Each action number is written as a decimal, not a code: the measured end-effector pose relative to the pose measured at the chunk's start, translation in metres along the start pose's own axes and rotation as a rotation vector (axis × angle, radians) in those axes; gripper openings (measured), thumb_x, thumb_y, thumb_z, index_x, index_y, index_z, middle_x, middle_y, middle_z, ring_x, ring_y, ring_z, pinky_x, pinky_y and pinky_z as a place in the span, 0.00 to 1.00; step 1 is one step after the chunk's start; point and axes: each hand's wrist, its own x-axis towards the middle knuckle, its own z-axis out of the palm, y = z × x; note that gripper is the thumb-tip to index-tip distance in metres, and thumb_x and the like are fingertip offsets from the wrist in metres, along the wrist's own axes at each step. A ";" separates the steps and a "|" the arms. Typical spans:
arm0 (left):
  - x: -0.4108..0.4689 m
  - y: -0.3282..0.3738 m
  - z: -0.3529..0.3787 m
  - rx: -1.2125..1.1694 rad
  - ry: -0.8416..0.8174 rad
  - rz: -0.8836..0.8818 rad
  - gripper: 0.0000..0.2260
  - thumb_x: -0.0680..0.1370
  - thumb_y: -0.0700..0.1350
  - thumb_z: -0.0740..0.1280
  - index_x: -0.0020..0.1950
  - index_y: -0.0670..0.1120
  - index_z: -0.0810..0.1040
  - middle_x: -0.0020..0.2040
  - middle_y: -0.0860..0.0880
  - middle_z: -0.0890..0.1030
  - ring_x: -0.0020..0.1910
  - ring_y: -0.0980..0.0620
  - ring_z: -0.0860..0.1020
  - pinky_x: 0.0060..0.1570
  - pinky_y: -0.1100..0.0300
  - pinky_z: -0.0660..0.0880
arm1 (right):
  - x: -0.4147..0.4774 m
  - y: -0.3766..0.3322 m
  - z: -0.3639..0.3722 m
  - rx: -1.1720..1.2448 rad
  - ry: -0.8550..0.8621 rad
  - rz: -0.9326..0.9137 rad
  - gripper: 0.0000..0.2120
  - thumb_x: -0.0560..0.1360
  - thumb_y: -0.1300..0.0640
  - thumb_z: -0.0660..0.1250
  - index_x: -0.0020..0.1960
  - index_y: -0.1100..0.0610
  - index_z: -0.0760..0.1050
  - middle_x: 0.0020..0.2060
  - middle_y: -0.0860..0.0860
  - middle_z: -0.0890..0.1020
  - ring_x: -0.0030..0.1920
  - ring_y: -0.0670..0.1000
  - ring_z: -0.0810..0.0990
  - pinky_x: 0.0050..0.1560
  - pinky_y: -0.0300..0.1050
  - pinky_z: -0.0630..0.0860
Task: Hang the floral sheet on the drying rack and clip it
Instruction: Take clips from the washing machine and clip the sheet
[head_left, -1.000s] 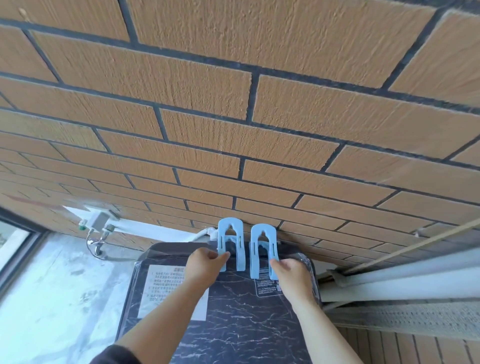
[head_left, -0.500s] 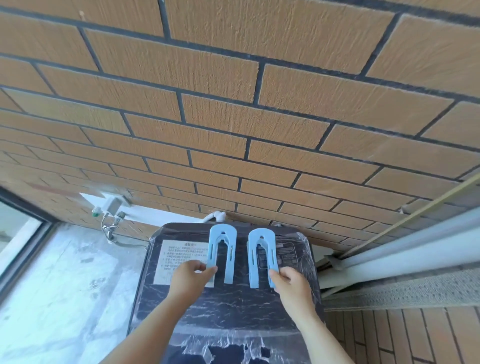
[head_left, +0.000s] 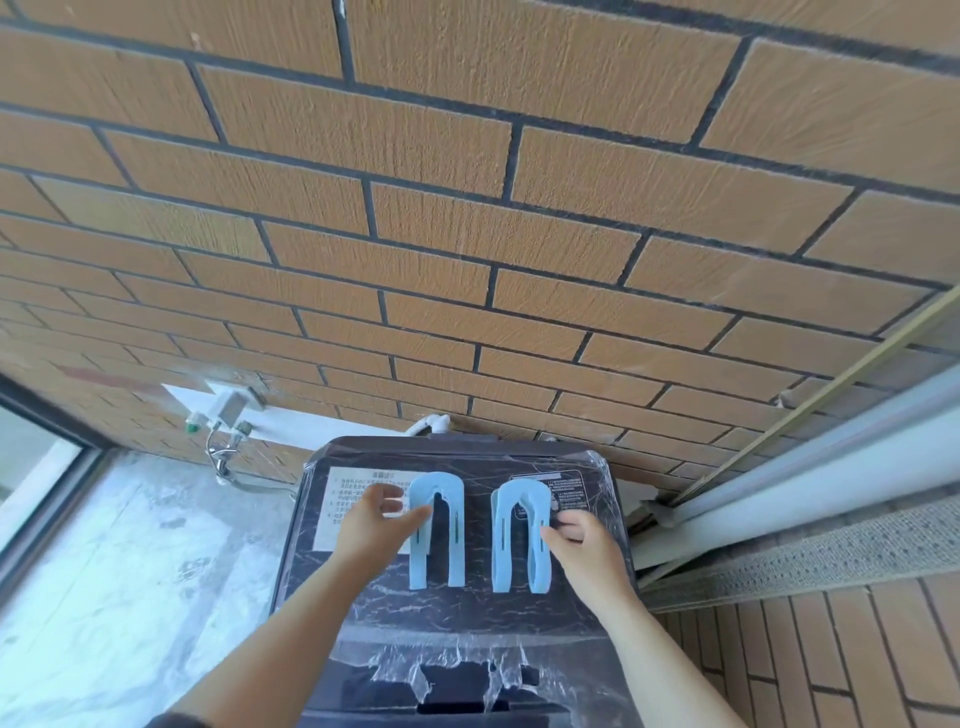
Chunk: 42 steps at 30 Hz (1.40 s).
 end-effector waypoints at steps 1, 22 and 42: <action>0.005 0.003 0.001 -0.005 -0.032 -0.008 0.22 0.72 0.54 0.72 0.61 0.48 0.71 0.55 0.50 0.75 0.51 0.50 0.76 0.42 0.61 0.72 | 0.006 -0.004 0.001 0.000 -0.021 0.004 0.15 0.76 0.51 0.67 0.61 0.54 0.72 0.54 0.49 0.80 0.49 0.46 0.78 0.42 0.37 0.71; -0.016 -0.008 -0.025 -0.375 -0.148 0.079 0.20 0.60 0.62 0.75 0.33 0.48 0.74 0.35 0.47 0.80 0.40 0.47 0.77 0.55 0.47 0.74 | -0.026 -0.034 -0.001 0.300 0.000 -0.118 0.08 0.75 0.52 0.69 0.52 0.47 0.75 0.51 0.43 0.81 0.52 0.44 0.79 0.53 0.45 0.76; -0.188 -0.015 -0.034 -0.604 0.442 0.158 0.36 0.53 0.62 0.74 0.60 0.53 0.75 0.53 0.50 0.81 0.48 0.51 0.81 0.48 0.50 0.80 | -0.094 -0.100 -0.032 0.452 -0.582 -0.442 0.28 0.64 0.40 0.71 0.59 0.53 0.72 0.42 0.47 0.78 0.44 0.45 0.78 0.43 0.40 0.71</action>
